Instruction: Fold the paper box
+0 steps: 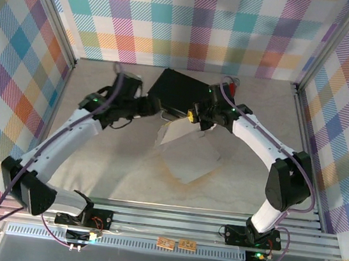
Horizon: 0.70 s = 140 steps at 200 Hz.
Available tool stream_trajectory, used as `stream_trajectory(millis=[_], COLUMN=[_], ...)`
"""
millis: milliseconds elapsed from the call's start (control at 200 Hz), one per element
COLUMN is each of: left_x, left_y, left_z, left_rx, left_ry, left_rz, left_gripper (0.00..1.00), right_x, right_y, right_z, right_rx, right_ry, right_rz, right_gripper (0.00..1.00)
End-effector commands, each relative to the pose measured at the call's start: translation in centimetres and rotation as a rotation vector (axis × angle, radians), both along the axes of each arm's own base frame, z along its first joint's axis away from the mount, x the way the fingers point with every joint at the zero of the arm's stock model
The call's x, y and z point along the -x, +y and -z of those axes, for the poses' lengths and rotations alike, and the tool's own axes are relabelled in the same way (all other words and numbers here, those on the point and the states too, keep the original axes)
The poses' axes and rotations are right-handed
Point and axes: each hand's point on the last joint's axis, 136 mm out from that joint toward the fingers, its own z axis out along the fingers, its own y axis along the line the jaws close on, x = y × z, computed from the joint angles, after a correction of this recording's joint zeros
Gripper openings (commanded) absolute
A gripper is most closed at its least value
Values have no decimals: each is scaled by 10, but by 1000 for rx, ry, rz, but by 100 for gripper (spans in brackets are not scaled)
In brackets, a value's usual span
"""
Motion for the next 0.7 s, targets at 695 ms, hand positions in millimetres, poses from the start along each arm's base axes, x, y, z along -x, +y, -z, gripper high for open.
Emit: stream_trajectory(millis=[695], left_x=[22], left_y=[-37], left_z=[35], left_rx=[529], left_ry=[571], left_rz=[-362], left_gripper=[45], right_x=[-4], right_y=[34], right_z=[7], right_rx=[-55], right_ry=[-92], right_rz=[24], right_gripper=[0])
